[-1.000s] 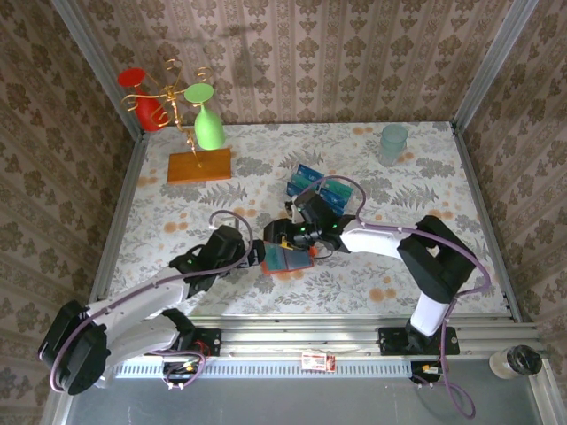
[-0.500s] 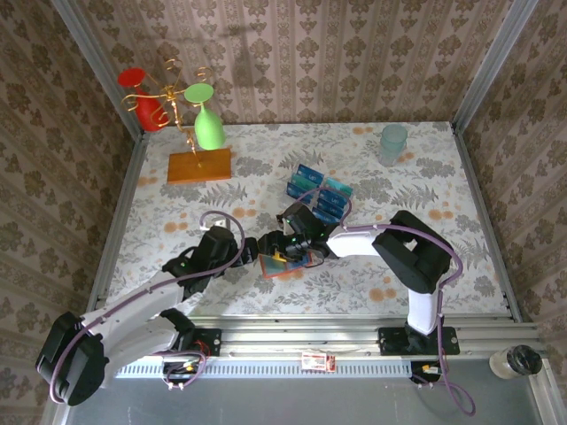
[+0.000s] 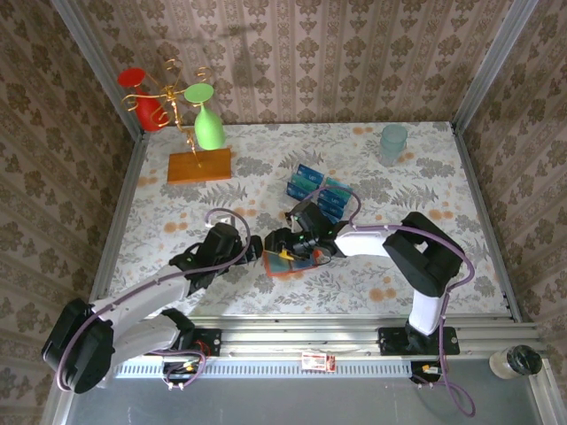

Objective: Put the credit cards into the card holder

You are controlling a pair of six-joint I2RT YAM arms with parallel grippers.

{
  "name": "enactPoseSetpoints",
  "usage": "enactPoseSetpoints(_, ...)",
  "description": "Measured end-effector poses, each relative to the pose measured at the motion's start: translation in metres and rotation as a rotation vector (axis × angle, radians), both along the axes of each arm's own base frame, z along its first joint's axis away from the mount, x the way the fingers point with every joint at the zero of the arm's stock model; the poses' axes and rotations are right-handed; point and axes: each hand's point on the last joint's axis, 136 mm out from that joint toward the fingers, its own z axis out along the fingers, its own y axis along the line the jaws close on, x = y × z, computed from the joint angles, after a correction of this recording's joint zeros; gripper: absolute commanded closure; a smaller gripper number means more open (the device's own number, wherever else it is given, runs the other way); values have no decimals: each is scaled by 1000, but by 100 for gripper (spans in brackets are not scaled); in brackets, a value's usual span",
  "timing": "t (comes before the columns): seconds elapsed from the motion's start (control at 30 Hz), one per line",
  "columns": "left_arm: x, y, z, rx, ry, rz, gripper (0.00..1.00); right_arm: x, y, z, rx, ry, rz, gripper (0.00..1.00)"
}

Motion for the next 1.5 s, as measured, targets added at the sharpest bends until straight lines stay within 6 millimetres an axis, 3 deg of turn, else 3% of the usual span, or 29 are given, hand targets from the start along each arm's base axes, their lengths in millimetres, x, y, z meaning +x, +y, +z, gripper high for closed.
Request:
enactPoseSetpoints(0.27, 4, -19, 2, 9, 14, -39, 0, 8, -21, 14, 13, -24, -42, 38)
enactPoseSetpoints(0.53, 6, -53, 1, 32, 30, -116, 0, 23, -62, 35, -40, -80, -109, 39)
enactPoseSetpoints(0.77, -4, -64, -14, 89, 50, -159, 0, 44, -115, 62, -257, -205, -143, 39)
enactPoseSetpoints(1.0, -9, -55, -35, 154, 75, -149, 0, 61, -149, 79, -496, -316, -99, 40)
enactPoseSetpoints(1.2, -12, -46, -50, 196, 94, -139, 0, 73, -156, 68, -639, -319, -11, 47)
enactPoseSetpoints(1.5, -9, -47, -52, 194, 81, -131, 0, 89, -154, 47, -777, -297, 104, 56)
